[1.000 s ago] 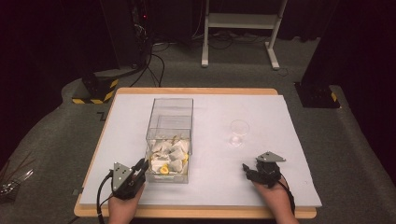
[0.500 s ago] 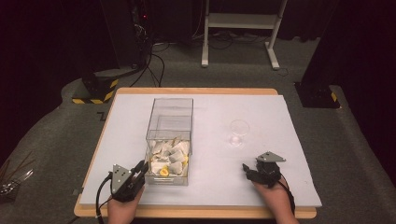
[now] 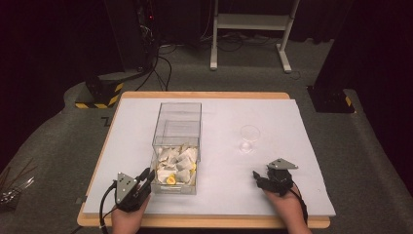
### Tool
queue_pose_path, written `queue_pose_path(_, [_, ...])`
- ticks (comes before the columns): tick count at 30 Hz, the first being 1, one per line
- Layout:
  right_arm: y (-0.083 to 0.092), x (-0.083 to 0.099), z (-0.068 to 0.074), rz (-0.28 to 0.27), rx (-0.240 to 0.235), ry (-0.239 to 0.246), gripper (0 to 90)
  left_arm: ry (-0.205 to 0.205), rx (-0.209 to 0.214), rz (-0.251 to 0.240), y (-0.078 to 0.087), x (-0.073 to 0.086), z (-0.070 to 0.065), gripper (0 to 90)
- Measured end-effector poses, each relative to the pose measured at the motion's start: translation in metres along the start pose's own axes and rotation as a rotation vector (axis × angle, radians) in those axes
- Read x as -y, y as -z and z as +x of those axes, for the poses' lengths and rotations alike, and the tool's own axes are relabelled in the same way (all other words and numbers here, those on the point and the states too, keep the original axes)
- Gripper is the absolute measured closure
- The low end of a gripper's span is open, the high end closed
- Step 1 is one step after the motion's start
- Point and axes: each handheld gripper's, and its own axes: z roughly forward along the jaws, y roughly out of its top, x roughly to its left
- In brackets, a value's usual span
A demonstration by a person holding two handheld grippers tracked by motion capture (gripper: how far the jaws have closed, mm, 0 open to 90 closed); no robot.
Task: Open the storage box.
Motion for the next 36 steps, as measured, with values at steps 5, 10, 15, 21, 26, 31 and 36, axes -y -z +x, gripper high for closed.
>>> queue_pose_path(5, [0.000,0.000,0.000,0.000,0.000,0.000,34.1,0.000,0.000,-0.016,0.002,-0.003,0.001,71.0])
queue_pose_path(10, [0.000,0.000,0.000,0.000,0.000,0.000,34.1,-0.002,0.003,-0.022,0.003,-0.005,0.001,69.9])
queue_pose_path(15, [0.000,0.000,0.000,0.000,-0.001,-0.001,34.1,-0.011,0.003,-0.038,0.004,-0.011,0.002,67.9])
queue_pose_path(21, [0.000,0.000,0.000,-0.004,-0.006,0.005,35.7,-0.028,-0.006,-0.041,0.002,-0.020,0.010,63.1])
queue_pose_path(26, [0.007,-0.001,0.005,-0.043,-0.022,0.025,40.5,-0.042,-0.019,-0.042,0.002,-0.026,0.023,60.5])
queue_pose_path(31, [0.019,-0.011,0.015,-0.104,-0.043,0.045,43.0,-0.038,-0.036,-0.035,-0.005,-0.029,0.039,59.7])
queue_pose_path(36, [0.026,-0.022,0.032,-0.144,-0.075,0.088,43.5,-0.063,-0.054,-0.024,-0.012,-0.027,0.053,59.2])
